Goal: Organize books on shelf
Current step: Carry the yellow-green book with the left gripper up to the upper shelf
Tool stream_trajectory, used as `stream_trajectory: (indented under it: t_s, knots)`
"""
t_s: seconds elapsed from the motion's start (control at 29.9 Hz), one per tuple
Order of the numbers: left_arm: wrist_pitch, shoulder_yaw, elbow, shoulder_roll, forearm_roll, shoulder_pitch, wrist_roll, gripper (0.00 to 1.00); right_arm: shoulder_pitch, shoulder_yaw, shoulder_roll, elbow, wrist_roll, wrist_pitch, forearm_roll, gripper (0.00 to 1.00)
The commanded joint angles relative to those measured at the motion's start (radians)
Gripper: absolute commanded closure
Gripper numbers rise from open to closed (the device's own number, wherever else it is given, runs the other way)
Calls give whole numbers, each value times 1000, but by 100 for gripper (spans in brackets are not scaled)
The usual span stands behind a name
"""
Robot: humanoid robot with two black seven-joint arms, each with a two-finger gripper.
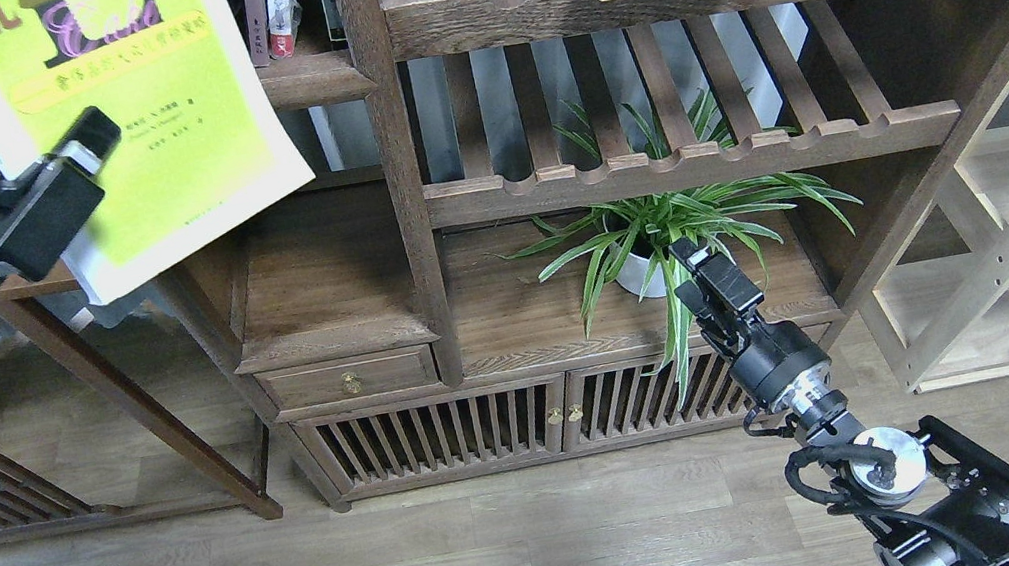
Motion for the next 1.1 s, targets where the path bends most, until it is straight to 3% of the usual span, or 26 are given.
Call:
stream_trajectory:
  t_s: [0.0,0.23,0.37,0.64,0.8,1.07]
  knots:
    - [0,-95,0,-4,-2,0,0,99,3,-21,1,-4,0,0,0,6]
    - [0,-265,2,-7,0,7,0,99,34,-24,6,-24,0,0,0,6]
    - [0,-296,2,-10,5,43,0,99,45,-26,9,-26,0,0,0,6]
    - [0,-271,6,-145,178,24,0,100,59,-50,7,-24,0,0,0,6]
    - [0,-238,9,-213,285,-53,0,99,57,-50,7,-24,0,0,0,6]
    - [0,-170,48,-224,385,-151,0,99,56,-49,7,-24,0,0,1,6]
